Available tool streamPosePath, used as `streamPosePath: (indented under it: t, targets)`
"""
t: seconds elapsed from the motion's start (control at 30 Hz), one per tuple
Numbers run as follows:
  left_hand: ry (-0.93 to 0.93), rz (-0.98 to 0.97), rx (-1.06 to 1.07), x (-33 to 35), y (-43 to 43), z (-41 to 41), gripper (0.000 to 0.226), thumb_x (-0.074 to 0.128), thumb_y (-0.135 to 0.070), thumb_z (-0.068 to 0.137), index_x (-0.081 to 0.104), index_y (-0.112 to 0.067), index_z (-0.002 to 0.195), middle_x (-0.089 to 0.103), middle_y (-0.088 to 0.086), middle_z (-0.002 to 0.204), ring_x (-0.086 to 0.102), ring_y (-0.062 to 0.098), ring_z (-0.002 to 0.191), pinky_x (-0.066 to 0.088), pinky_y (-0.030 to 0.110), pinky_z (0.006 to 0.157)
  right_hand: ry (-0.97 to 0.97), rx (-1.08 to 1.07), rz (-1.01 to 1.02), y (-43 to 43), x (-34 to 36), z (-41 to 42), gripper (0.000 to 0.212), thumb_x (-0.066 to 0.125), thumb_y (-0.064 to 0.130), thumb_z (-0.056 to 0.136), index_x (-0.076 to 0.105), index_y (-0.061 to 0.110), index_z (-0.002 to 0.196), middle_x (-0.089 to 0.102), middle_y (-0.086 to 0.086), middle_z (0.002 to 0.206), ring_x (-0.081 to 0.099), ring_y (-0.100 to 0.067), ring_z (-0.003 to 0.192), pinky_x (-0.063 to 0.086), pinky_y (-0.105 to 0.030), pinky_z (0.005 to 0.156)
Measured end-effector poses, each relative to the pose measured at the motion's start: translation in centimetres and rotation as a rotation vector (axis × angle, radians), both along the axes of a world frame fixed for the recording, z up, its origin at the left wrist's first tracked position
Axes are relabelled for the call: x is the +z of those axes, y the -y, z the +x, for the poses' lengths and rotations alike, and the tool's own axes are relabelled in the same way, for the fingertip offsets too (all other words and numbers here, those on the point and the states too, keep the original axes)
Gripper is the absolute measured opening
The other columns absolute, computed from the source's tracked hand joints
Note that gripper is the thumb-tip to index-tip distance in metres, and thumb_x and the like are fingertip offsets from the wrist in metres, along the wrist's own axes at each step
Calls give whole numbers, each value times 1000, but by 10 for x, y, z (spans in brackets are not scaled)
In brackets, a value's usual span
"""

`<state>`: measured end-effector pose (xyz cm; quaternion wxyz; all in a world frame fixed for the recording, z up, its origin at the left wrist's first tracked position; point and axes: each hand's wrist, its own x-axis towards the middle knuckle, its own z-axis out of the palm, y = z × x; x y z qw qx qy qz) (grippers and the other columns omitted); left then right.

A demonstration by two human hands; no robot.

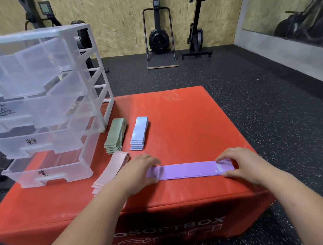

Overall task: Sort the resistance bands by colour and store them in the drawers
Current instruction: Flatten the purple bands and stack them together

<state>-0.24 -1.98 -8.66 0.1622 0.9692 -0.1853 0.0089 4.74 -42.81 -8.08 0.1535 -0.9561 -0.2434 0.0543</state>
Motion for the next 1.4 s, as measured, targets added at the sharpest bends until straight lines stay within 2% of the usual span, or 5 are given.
streamPosePath:
  t: [0.47, 0.73, 0.97, 1.27, 1.4]
  targets:
    - [36, -17, -27, 4, 2, -3, 62, 82, -54, 80, 61, -37, 135, 58, -16, 127, 55, 11, 119, 48, 29, 99, 8, -36, 117, 4, 3, -2, 47, 82, 59, 77, 70, 48, 121, 58, 25, 130, 57, 0, 120, 42, -29, 109]
    - [109, 63, -83, 1, 36, -3, 58, 73, -52, 85, 59, -34, 138, 58, -11, 138, 53, 18, 123, 47, 37, 103, -56, -456, 138, -8, 7, -10, 30, 78, 37, 90, 71, 26, 117, 73, 13, 84, 67, -13, 90, 46, -29, 84]
    - [88, 58, -64, -4, 45, -4, 23, 63, -42, 94, 68, -41, 116, 59, -16, 121, 53, 16, 110, 46, 33, 93, -141, -571, 88, -22, 1, -9, 33, 86, 31, 78, 72, 24, 107, 75, 10, 78, 70, -15, 90, 52, -30, 86]
    - [46, 22, -64, -4, 45, 0, 23, 69, -40, 89, 69, -43, 112, 56, -18, 114, 50, 13, 104, 49, 34, 90, -247, -722, 166, -30, 11, -11, 9, 87, 24, 71, 78, 24, 69, 75, 6, 64, 72, -15, 74, 56, -29, 72]
    - [18, 12, -53, -4, 45, 1, 25, 70, -39, 87, 70, -41, 112, 56, -17, 114, 51, 14, 104, 50, 36, 92, -223, -747, 201, -35, 14, -14, 13, 86, 19, 66, 76, 23, 74, 75, 7, 71, 71, -14, 76, 55, -28, 70]
